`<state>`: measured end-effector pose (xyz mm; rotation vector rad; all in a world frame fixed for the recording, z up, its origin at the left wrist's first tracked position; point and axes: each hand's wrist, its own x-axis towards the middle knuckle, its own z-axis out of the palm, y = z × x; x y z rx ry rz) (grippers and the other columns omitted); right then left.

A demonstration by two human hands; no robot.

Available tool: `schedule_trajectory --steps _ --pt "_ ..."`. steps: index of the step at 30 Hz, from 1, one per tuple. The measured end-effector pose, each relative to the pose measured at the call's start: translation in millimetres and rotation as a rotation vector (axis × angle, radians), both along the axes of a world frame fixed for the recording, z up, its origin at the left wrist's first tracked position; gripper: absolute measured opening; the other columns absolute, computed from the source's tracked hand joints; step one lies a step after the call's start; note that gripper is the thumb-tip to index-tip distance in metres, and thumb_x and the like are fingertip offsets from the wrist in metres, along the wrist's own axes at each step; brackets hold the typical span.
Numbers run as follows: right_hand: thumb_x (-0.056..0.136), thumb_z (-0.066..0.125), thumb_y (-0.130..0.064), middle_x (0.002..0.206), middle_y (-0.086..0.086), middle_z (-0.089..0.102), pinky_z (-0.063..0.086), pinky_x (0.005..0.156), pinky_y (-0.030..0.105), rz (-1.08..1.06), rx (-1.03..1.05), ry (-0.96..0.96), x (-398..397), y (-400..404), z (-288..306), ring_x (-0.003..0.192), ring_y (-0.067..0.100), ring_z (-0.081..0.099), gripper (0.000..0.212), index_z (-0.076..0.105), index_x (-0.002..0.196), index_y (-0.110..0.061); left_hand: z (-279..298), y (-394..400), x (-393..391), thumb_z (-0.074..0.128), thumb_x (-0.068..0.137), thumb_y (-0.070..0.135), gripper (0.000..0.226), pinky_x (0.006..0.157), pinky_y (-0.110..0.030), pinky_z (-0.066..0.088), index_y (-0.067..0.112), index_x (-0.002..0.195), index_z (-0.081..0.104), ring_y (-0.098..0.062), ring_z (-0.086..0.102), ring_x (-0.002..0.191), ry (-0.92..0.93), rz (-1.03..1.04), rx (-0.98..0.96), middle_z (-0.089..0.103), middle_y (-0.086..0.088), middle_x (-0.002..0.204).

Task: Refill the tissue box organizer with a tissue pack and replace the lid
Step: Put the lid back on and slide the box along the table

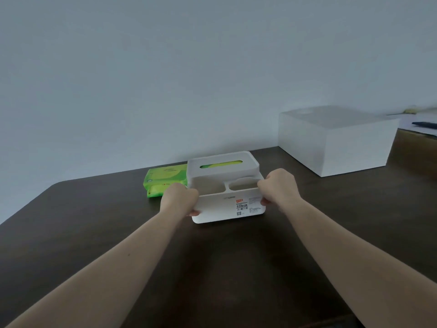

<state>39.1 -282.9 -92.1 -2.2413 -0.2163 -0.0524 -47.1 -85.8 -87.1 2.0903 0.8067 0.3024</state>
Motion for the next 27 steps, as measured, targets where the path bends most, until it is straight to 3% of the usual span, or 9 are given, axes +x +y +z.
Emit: schedule_trajectory --steps 2,6,11,14,16,19,24,27 --pt "0.073 0.043 -0.005 0.049 0.012 0.064 0.037 0.041 0.025 -0.02 0.039 -0.006 18 -7 -1 0.035 0.018 0.061 0.019 0.045 0.055 -0.01 2 -6 25 0.037 0.082 0.008 0.019 0.049 -0.025 0.035 0.004 0.066 0.047 -0.036 0.072 0.064 -0.021 -0.015 0.013 0.056 -0.004 0.03" --pt "0.072 0.043 -0.003 0.043 0.008 0.055 0.031 0.038 0.025 -0.078 0.085 -0.012 59 -18 -1 0.036 0.023 0.062 0.022 0.04 0.051 -0.01 7 -21 72 0.037 0.081 0.007 0.017 0.049 -0.026 0.034 0.005 0.068 0.048 -0.036 0.071 0.066 -0.02 -0.054 0.098 0.069 -0.017 0.066" --pt "0.074 0.043 -0.005 0.047 0.011 0.059 0.029 0.038 0.022 -0.13 0.09 0.003 117 -27 6 0.031 0.017 0.057 0.018 0.047 0.057 -0.008 6 -31 140 0.039 0.081 0.008 0.022 0.048 -0.025 0.038 0.01 0.059 0.041 -0.025 0.061 0.048 -0.029 -0.066 0.113 0.059 -0.007 0.043" --pt "0.077 0.045 -0.007 0.051 0.01 0.062 0.03 0.031 0.015 -0.168 0.084 0.008 152 -29 9 0.026 0.012 0.054 0.016 0.054 0.063 -0.007 6 -35 181 0.042 0.084 0.008 0.025 0.055 -0.026 0.05 0.012 0.059 0.041 -0.027 0.061 0.056 -0.075 -0.073 0.08 0.057 -0.007 0.055" --pt "0.08 0.047 -0.008 0.052 0.01 0.061 0.04 0.035 0.021 -0.189 0.086 0.008 173 -29 9 0.037 0.019 0.062 0.021 0.052 0.06 -0.008 5 -38 202 0.037 0.079 0.008 0.02 0.047 -0.024 0.036 0.011 0.059 0.041 -0.027 0.063 0.052 -0.059 -0.087 0.101 0.058 -0.003 0.039" --pt "0.081 0.049 -0.007 0.054 0.011 0.063 0.055 0.059 0.038 -0.224 0.037 -0.021 197 -29 8 0.06 0.03 0.069 0.025 0.052 0.056 -0.008 4 -43 228 0.036 0.077 0.008 0.017 0.046 -0.024 0.03 0.011 0.061 0.037 -0.027 0.064 0.051 -0.067 -0.108 0.12 0.057 -0.004 0.035" --pt "0.084 0.047 -0.01 0.087 0.021 0.07 0.054 0.069 0.037 -0.282 0.014 -0.059 220 -28 0 0.084 0.037 0.067 0.018 0.058 0.072 -0.002 -1 -47 259 0.035 0.08 0.008 0.019 0.046 -0.024 0.028 0.011 0.062 0.036 -0.017 0.06 0.04 -0.078 -0.148 0.127 0.057 -0.004 0.045" --pt "0.088 0.044 -0.014 0.095 0.021 0.068 0.04 0.063 0.031 -0.321 -0.04 -0.127 227 -27 -4 0.086 0.036 0.063 0.018 0.058 0.081 -0.004 -7 -48 271 0.036 0.081 0.009 0.02 0.046 -0.024 0.029 0.01 0.061 0.038 -0.019 0.061 0.044 -0.09 -0.157 0.116 0.057 -0.005 0.046"
